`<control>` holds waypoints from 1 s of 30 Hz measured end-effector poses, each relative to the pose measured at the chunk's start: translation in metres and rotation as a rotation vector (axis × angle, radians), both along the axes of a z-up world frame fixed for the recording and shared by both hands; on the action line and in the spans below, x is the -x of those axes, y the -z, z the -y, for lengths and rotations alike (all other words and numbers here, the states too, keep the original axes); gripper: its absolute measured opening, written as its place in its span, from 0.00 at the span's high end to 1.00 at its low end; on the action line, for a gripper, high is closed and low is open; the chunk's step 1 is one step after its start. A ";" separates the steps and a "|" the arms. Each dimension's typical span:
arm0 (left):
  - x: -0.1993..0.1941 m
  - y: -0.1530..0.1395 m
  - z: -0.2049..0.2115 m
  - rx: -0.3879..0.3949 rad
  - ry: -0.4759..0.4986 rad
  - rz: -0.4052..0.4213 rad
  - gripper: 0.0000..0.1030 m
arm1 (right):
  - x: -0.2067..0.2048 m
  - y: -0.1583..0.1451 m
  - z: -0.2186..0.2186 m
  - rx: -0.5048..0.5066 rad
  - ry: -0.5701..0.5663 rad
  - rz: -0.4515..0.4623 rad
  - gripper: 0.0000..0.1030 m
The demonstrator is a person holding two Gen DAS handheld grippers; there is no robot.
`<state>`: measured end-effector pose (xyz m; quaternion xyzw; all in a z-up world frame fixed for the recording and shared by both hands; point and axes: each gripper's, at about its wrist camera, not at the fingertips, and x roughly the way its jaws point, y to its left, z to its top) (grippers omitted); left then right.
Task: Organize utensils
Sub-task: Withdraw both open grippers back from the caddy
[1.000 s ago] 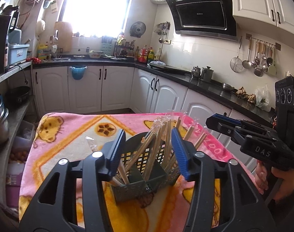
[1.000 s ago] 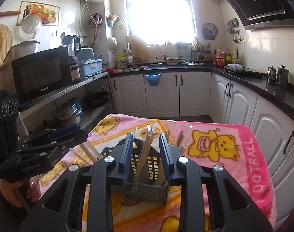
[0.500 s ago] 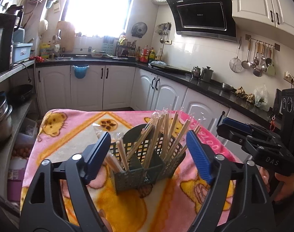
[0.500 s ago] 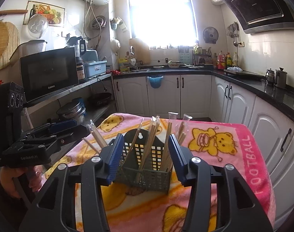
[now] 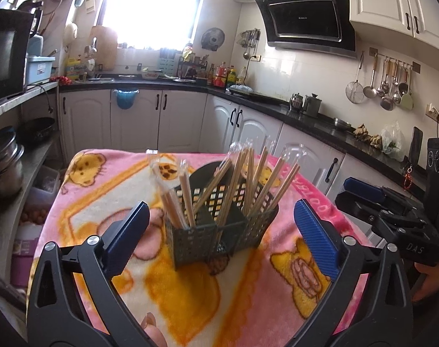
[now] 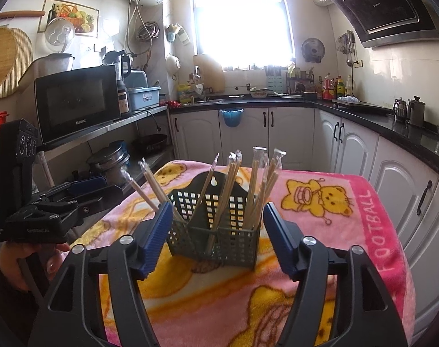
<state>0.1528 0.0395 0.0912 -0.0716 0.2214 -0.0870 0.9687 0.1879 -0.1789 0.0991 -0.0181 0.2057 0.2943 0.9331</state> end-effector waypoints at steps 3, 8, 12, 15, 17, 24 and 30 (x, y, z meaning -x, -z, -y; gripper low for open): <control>0.004 0.010 0.001 0.000 -0.004 -0.020 0.10 | 0.006 0.010 0.000 0.015 0.009 -0.006 0.34; 0.006 0.025 0.003 -0.008 -0.006 -0.048 0.10 | 0.010 0.026 0.002 0.032 0.023 -0.025 0.31; 0.009 0.036 0.004 -0.004 -0.008 -0.069 0.10 | 0.013 0.038 0.006 0.032 0.038 -0.034 0.25; 0.010 0.044 0.006 -0.003 -0.013 -0.083 0.10 | 0.015 0.045 0.008 0.025 0.046 -0.047 0.19; 0.012 0.049 0.006 -0.003 -0.016 -0.086 0.10 | 0.017 0.049 0.009 0.021 0.048 -0.049 0.17; 0.016 0.065 0.007 0.009 -0.020 -0.104 0.10 | 0.022 0.063 0.013 0.029 0.077 -0.047 0.09; 0.021 0.078 0.011 0.008 -0.022 -0.101 0.10 | 0.026 0.072 0.017 0.034 0.105 -0.034 0.07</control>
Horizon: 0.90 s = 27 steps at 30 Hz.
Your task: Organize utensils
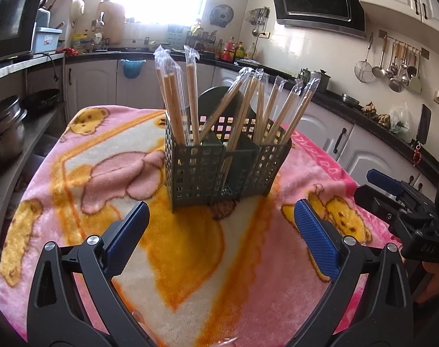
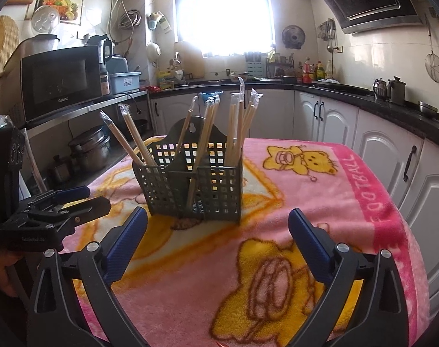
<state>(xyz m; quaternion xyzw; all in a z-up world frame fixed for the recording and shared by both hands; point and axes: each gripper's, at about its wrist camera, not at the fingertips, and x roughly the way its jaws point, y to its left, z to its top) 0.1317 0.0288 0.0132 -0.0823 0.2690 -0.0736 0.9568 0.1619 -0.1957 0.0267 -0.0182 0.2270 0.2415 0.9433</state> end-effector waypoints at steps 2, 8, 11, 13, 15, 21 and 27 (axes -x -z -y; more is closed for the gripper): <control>0.002 0.003 0.000 0.006 0.001 0.005 0.10 | 0.001 0.003 0.001 0.000 0.009 0.004 0.07; 0.010 0.007 0.004 -0.017 -0.012 0.052 0.10 | 0.008 0.009 0.002 0.003 0.029 0.037 0.07; 0.012 0.009 0.003 -0.015 -0.021 0.068 0.10 | 0.013 0.010 0.001 0.004 0.037 0.070 0.07; 0.013 0.010 0.003 -0.019 -0.028 0.081 0.10 | 0.017 0.010 0.001 0.004 0.043 0.097 0.06; 0.014 0.010 0.002 -0.016 -0.032 0.095 0.10 | 0.021 0.010 0.001 0.001 0.048 0.123 0.06; 0.021 0.012 0.000 -0.008 -0.046 0.151 0.10 | 0.036 0.012 0.002 -0.007 0.061 0.218 0.06; 0.026 0.014 0.001 -0.023 -0.061 0.189 0.10 | 0.049 0.014 0.004 -0.032 0.083 0.285 0.06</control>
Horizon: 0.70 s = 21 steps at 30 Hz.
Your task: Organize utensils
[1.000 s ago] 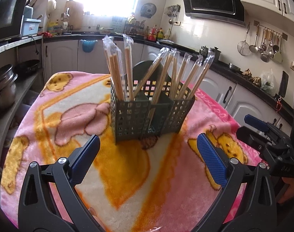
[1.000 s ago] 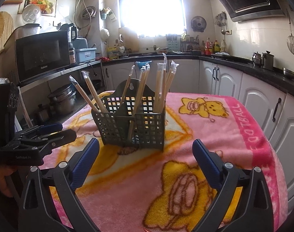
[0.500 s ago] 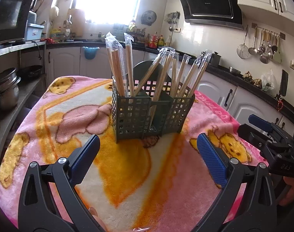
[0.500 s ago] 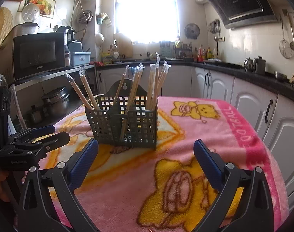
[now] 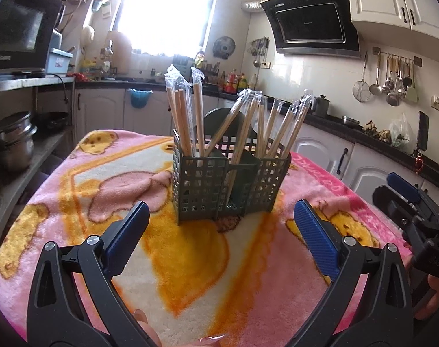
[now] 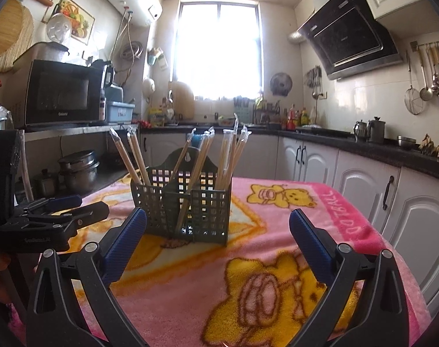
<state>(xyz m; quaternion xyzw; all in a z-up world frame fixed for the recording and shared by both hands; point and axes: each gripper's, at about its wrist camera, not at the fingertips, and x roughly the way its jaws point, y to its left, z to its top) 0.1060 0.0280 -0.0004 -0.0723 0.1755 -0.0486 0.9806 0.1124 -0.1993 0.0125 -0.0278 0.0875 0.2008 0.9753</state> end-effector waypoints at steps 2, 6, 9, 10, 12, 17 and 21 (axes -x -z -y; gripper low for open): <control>0.001 0.001 0.002 -0.022 -0.010 0.011 0.10 | 0.004 0.001 0.000 -0.001 0.006 0.014 0.06; 0.005 0.002 0.000 -0.015 -0.009 0.033 0.10 | 0.009 0.005 0.000 -0.012 0.015 0.033 0.06; 0.008 0.003 0.001 -0.029 -0.023 0.056 0.10 | 0.011 0.009 0.000 -0.017 0.024 0.036 0.06; 0.008 0.003 0.001 -0.031 -0.023 0.062 0.10 | 0.011 0.011 0.000 -0.024 0.029 0.031 0.06; 0.009 0.003 0.000 -0.031 -0.025 0.066 0.10 | 0.011 0.010 0.002 -0.032 0.039 0.031 0.06; 0.009 0.003 0.000 -0.039 -0.029 0.067 0.10 | 0.009 0.010 0.004 -0.049 0.057 0.023 0.06; 0.009 0.003 0.000 -0.038 -0.030 0.067 0.10 | 0.009 0.010 0.004 -0.050 0.059 0.021 0.06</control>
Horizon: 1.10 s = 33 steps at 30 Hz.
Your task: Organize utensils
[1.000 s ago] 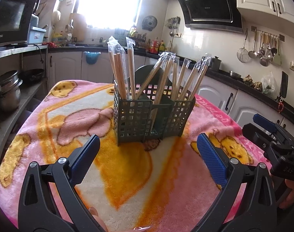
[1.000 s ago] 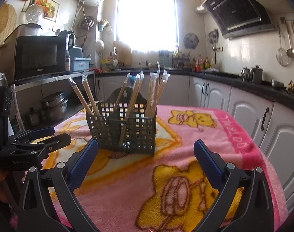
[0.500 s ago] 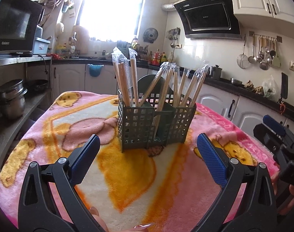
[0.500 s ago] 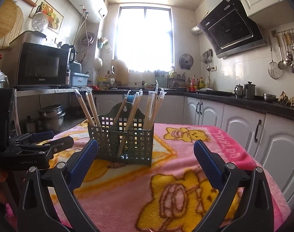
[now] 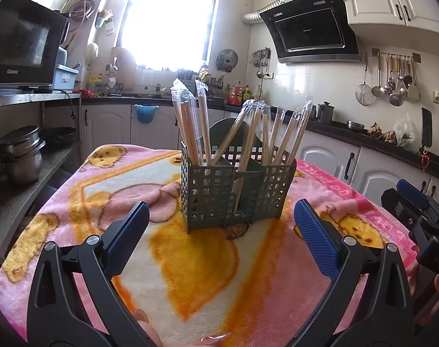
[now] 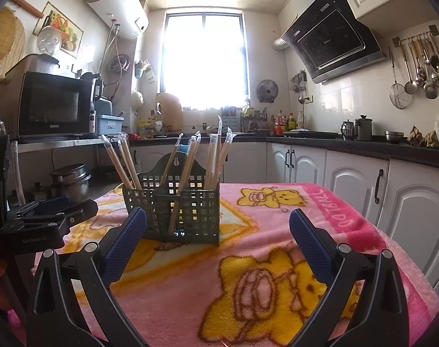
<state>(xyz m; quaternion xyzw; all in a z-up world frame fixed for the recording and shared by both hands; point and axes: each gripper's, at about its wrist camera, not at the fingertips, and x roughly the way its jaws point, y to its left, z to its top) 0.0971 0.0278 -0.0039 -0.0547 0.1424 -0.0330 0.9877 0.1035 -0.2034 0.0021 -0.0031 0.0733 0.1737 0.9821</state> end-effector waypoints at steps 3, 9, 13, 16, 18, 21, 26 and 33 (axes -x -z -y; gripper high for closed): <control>0.000 0.000 0.000 -0.003 0.000 -0.002 0.10 | 0.000 0.000 0.001 0.000 -0.001 0.001 0.06; 0.000 0.000 0.000 -0.001 0.002 0.000 0.10 | 0.000 0.001 0.001 0.000 0.002 0.003 0.06; 0.000 0.000 0.000 -0.002 0.000 -0.002 0.10 | 0.001 0.001 0.001 0.001 0.004 0.003 0.06; 0.000 0.000 0.000 -0.001 -0.001 -0.001 0.10 | 0.002 0.001 0.000 0.005 0.004 0.008 0.06; 0.000 0.000 0.000 -0.001 -0.002 -0.001 0.10 | 0.003 0.002 0.000 0.007 0.005 0.009 0.06; 0.000 0.000 0.000 -0.001 -0.002 -0.001 0.10 | 0.003 0.002 0.000 0.007 0.004 0.010 0.06; 0.001 0.000 0.000 -0.001 -0.006 0.000 0.10 | 0.004 0.002 0.000 0.008 0.005 0.010 0.06; 0.001 -0.001 -0.001 -0.001 -0.009 -0.001 0.10 | 0.004 0.002 -0.001 0.008 0.003 0.011 0.06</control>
